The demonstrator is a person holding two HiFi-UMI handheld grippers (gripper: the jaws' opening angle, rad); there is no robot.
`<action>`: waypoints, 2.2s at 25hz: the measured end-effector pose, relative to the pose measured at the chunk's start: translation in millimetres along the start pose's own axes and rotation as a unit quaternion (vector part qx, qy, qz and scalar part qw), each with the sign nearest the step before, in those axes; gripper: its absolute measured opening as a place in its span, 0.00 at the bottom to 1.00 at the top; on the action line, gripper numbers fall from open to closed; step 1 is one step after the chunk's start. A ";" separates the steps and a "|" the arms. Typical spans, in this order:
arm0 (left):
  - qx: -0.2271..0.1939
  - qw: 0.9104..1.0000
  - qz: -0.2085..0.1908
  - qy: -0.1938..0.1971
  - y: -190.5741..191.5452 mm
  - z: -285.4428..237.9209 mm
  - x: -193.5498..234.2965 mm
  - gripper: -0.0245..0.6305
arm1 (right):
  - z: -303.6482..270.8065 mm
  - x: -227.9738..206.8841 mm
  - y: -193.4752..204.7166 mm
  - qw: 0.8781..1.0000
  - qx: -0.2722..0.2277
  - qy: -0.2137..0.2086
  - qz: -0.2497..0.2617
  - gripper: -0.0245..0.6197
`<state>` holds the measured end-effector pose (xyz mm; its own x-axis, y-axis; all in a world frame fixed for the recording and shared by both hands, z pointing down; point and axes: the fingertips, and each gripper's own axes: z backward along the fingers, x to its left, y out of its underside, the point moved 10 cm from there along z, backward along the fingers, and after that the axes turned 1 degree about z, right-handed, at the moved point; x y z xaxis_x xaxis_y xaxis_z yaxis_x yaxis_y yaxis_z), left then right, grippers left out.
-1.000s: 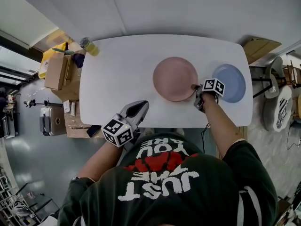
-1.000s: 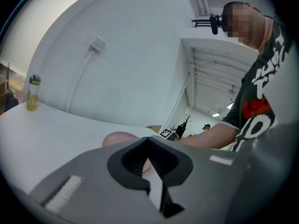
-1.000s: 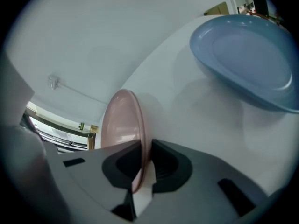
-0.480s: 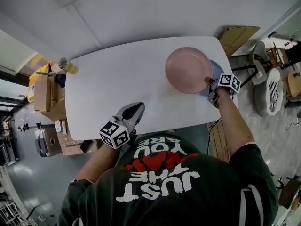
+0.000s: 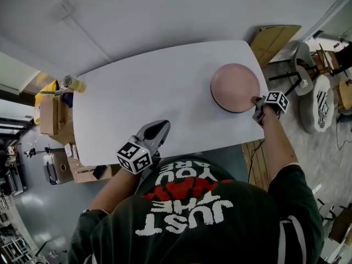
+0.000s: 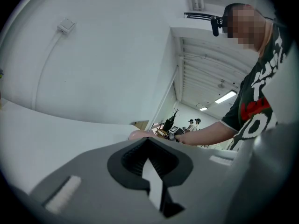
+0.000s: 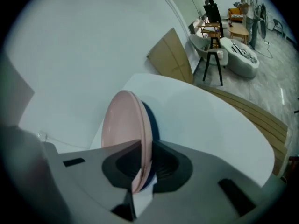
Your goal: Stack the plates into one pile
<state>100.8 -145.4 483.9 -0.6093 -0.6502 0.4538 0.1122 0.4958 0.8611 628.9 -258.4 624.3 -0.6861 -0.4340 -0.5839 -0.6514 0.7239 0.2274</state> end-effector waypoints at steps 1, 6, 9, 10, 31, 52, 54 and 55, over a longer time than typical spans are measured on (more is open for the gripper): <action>0.001 1.000 0.001 -0.003 0.5 -1.2 -1.7 0.05 | -3.6 -1.0 0.1 1.000 0.001 -0.005 0.002 0.10; -0.002 1.000 0.001 -0.019 0.2 -4.8 -10.0 0.05 | -7.2 25.8 -12.7 0.986 -0.005 0.046 0.162 0.28; -0.010 1.000 0.000 -0.025 1.4 -7.5 -18.5 0.05 | 7.8 45.2 -16.8 0.956 -0.025 0.097 0.275 0.32; -0.014 1.000 0.000 -0.027 1.4 -7.5 -20.4 0.05 | 15.8 50.9 -17.4 0.948 -0.042 0.105 0.297 0.32; -0.071 0.996 -0.057 -0.024 -12.4 -110.9 -86.8 0.05 | 164.8 85.5 20.8 0.808 -0.108 -0.303 0.493 0.05; -0.121 0.988 -0.047 -0.080 -25.1 -188.3 -190.4 0.05 | 185.3 42.7 -44.5 0.769 -0.045 -0.363 0.525 0.05; -0.120 0.989 -0.040 -0.082 -20.6 -186.3 -188.6 0.05 | 186.6 42.2 -43.1 0.770 -0.046 -0.361 0.524 0.05; -0.119 0.989 -0.039 -0.082 -18.8 -186.0 -188.0 0.05 | 186.7 41.5 -42.4 0.771 -0.046 -0.360 0.524 0.05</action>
<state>359.3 -139.5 425.0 -0.7400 -0.5697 0.3574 0.2296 0.2856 0.9305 688.5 -206.9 445.0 -0.5153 0.7969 -0.3152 0.0955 0.4189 0.9030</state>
